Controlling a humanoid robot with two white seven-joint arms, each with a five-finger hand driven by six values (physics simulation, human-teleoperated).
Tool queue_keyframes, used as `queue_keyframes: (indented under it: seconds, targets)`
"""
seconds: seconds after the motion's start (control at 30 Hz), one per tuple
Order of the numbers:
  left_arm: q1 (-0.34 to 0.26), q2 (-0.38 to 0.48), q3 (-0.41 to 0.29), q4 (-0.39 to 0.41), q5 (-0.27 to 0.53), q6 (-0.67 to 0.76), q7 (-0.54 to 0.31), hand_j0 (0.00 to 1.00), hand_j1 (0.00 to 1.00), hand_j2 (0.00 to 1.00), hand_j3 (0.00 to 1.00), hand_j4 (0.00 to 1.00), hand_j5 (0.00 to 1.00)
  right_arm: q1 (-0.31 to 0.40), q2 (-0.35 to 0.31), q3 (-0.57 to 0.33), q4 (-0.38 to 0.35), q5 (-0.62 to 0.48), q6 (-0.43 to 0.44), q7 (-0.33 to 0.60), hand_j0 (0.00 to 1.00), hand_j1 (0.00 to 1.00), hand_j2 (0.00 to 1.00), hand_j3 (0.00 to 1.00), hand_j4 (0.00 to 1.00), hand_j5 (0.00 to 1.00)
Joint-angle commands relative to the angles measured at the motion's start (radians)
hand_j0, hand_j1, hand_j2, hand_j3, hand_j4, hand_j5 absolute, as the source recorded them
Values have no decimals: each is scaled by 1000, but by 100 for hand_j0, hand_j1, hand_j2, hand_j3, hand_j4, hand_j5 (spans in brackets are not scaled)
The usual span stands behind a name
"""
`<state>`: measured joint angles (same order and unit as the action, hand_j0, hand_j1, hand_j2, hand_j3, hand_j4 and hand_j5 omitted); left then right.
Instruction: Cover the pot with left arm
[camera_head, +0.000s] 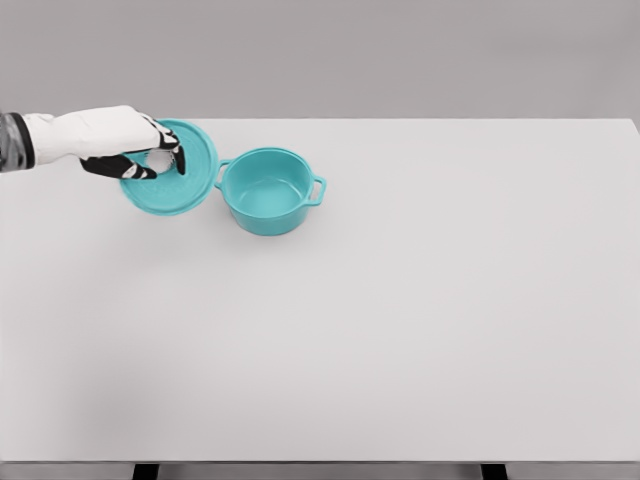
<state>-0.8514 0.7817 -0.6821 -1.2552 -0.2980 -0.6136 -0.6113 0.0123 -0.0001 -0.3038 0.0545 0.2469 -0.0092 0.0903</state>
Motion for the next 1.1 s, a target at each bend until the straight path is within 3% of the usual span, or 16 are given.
queue_keyframes:
  seconds: [0.0, 0.83, 1.07]
  targets:
    - [0, -13, 1, 0, 5, 3, 0, 54, 54, 54, 54, 54, 54, 0, 0, 0, 1, 0, 0, 0, 100, 100, 100, 100, 100, 100]
    - [-18, -186, 0, 37, -18, 3, 0, 54, 54, 54, 54, 54, 54, 0, 0, 0, 1, 0, 0, 0, 100, 100, 100, 100, 100, 100]
    - [-34, -248, 1, 97, -49, 3, 0, 54, 54, 54, 54, 54, 54, 0, 0, 0, 1, 0, 0, 0, 100, 100, 100, 100, 100, 100]
